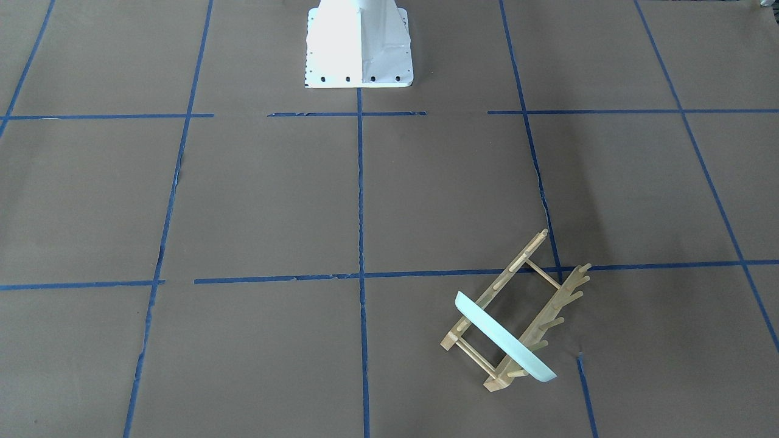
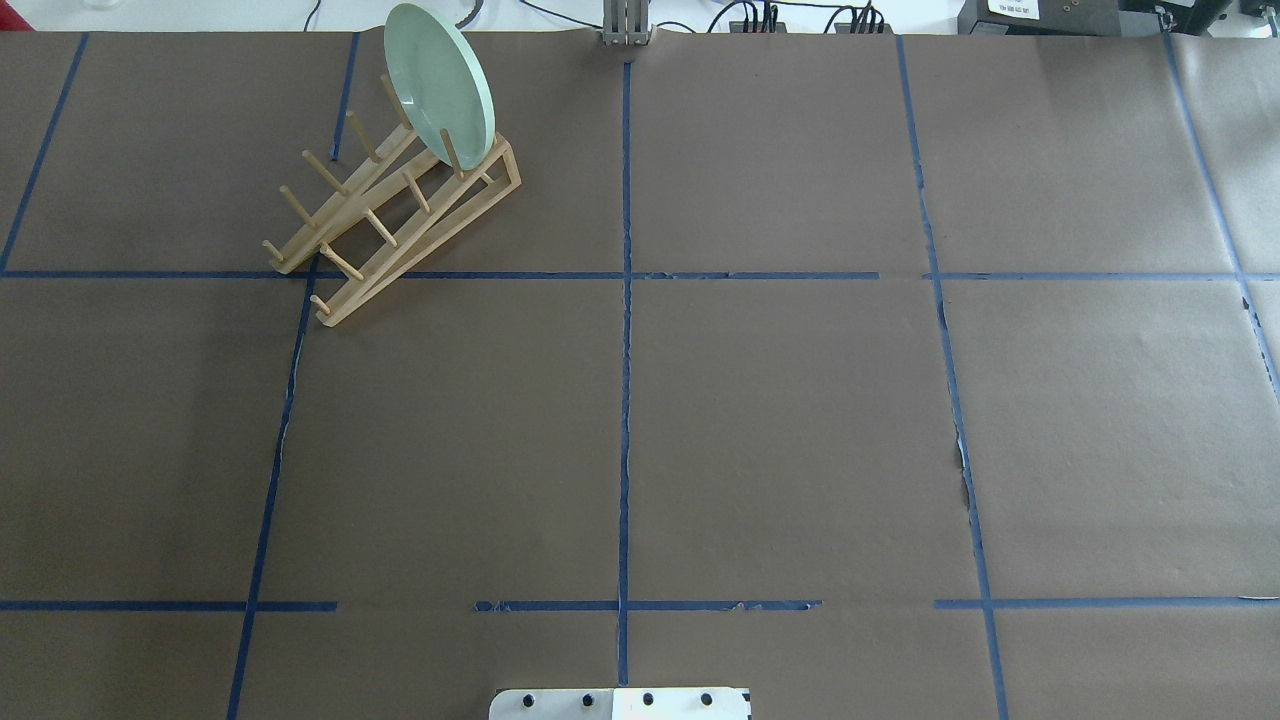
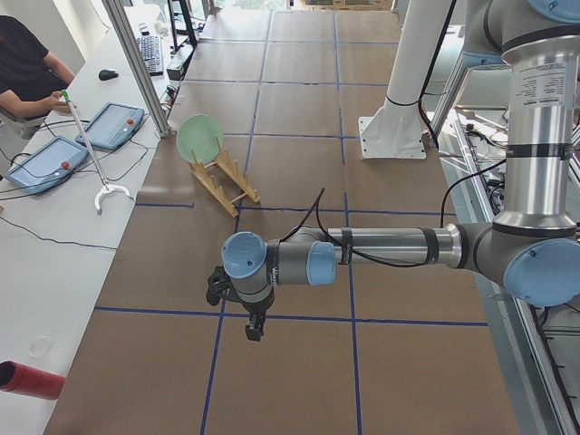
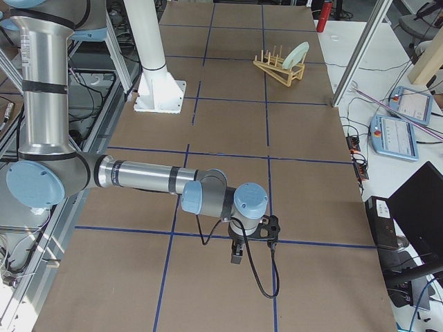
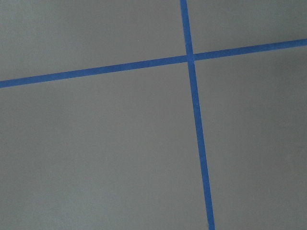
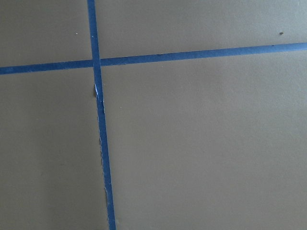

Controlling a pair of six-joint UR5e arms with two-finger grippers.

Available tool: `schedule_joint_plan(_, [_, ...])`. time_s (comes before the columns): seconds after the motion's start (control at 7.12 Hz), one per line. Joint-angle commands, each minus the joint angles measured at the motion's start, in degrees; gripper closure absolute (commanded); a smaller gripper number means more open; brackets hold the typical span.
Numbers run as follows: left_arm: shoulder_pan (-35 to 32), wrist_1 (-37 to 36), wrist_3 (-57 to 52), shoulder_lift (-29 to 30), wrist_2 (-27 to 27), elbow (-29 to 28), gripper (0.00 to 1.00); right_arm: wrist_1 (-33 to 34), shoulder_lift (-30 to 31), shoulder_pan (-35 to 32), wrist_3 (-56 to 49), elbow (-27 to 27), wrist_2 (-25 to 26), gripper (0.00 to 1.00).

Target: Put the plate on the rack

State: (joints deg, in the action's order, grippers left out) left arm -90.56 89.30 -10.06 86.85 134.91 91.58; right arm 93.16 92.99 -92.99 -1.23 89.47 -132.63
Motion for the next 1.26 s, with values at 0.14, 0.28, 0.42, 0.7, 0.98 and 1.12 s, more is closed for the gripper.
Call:
schedule_joint_plan(0.14, [-0.1,0.0,0.1,0.4,0.0,0.4,0.00,0.0,0.0,0.0,-0.1,0.0,0.0,0.00])
schedule_joint_plan(0.28, [-0.3,-0.1,0.1,0.5,0.0,0.6,0.00,0.0,0.0,0.0,0.0,0.0,0.0,0.00])
schedule_joint_plan(0.42, [-0.6,-0.1,0.2,0.7,-0.1,0.6,0.00,0.0,0.0,0.0,0.0,0.0,0.0,0.00])
schedule_joint_plan(0.7, [-0.7,-0.1,0.2,0.9,-0.1,0.6,0.00,0.0,0.0,0.0,0.0,0.0,0.0,0.00])
schedule_joint_plan(0.98, [-0.8,0.0,0.2,1.0,-0.1,0.7,0.00,0.0,0.0,0.0,0.0,0.0,0.0,0.00])
schedule_joint_plan(1.12, [-1.0,0.0,0.2,1.0,-0.1,0.7,0.00,0.0,0.0,0.0,0.0,0.0,0.0,0.00])
